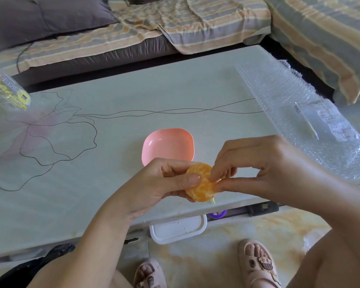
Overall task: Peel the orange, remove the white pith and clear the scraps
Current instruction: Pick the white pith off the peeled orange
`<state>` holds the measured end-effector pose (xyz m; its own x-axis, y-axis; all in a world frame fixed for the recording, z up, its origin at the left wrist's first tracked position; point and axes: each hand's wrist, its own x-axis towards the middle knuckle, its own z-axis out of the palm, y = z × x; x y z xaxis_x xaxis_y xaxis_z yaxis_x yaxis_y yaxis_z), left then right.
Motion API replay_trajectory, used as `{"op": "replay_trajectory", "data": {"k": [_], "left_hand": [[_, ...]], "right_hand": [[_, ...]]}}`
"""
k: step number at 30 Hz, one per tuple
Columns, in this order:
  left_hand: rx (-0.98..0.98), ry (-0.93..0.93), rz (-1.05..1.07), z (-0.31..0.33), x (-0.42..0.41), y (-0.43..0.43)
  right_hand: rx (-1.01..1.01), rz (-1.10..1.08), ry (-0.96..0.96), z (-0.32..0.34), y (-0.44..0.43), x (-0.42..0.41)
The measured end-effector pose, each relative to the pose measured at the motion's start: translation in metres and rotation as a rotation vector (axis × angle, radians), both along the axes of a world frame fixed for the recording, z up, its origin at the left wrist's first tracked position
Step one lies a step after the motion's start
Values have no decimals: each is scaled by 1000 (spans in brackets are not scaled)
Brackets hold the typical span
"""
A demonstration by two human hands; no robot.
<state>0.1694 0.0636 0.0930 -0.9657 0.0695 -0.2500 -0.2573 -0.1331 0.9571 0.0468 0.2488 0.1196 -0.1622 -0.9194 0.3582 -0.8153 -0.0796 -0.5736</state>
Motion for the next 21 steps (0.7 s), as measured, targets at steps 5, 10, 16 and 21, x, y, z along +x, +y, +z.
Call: {"op": "replay_trajectory", "data": {"k": [5,10,16,21], "left_hand": [[5,-9,-25,0,0,3],[6,-7,-43,1,1,4],[88,50,45,3,3,-3],[133,136,83,11,5,-5]], "right_hand": [[32,20,-63,1,2,-1],[48,22,-115,2,3,0],[81,9,-75,-4,1,0],[57,-26,-150,-10,-2,4]]}}
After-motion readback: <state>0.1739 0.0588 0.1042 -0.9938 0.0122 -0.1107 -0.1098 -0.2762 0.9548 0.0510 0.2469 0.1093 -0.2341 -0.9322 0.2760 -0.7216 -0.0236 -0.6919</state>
